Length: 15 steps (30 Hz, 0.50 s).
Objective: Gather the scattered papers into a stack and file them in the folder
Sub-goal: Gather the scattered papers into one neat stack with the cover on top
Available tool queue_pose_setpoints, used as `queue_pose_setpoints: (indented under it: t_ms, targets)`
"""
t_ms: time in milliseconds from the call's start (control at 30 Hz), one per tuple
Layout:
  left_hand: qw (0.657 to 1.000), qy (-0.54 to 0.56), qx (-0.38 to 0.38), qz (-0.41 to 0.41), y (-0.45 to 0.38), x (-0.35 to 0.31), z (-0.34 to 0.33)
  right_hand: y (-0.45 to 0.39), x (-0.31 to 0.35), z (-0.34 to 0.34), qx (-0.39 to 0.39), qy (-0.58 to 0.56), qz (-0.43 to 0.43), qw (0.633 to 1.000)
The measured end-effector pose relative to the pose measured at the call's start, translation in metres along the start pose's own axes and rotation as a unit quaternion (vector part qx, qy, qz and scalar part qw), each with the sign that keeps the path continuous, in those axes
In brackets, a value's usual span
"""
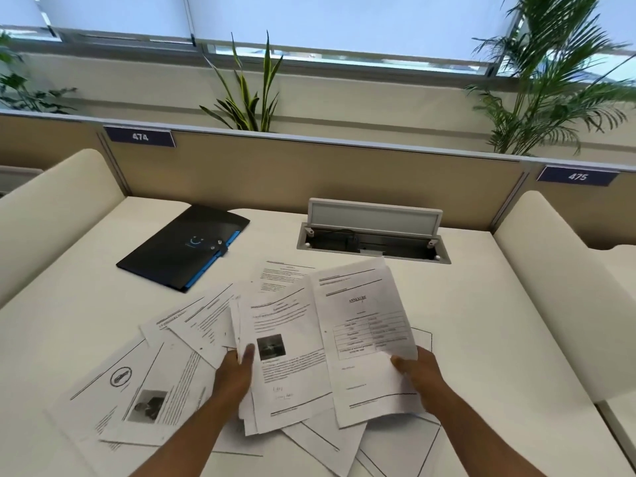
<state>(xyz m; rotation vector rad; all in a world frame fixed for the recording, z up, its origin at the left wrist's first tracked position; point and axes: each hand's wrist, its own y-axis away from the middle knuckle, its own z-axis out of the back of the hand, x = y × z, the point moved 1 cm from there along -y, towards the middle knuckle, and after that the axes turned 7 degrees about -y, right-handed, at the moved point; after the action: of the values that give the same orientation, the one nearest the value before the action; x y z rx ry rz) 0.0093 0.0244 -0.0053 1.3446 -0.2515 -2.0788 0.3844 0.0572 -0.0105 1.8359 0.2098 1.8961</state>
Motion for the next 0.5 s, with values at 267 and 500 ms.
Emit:
queue_pose_setpoints:
  t_ms: [267, 500]
  targets:
    - [0.996, -0.077, -0.002, -0.036, -0.01, 0.002, 0.011, 0.008, -0.003, -0.006, -0.035, 0.021, 0.012, 0.999]
    - [0.994, -0.097, -0.029, -0.044, -0.027, 0.012, 0.062, 0.007, 0.005, 0.009, -0.116, -0.078, -0.023, 0.99]
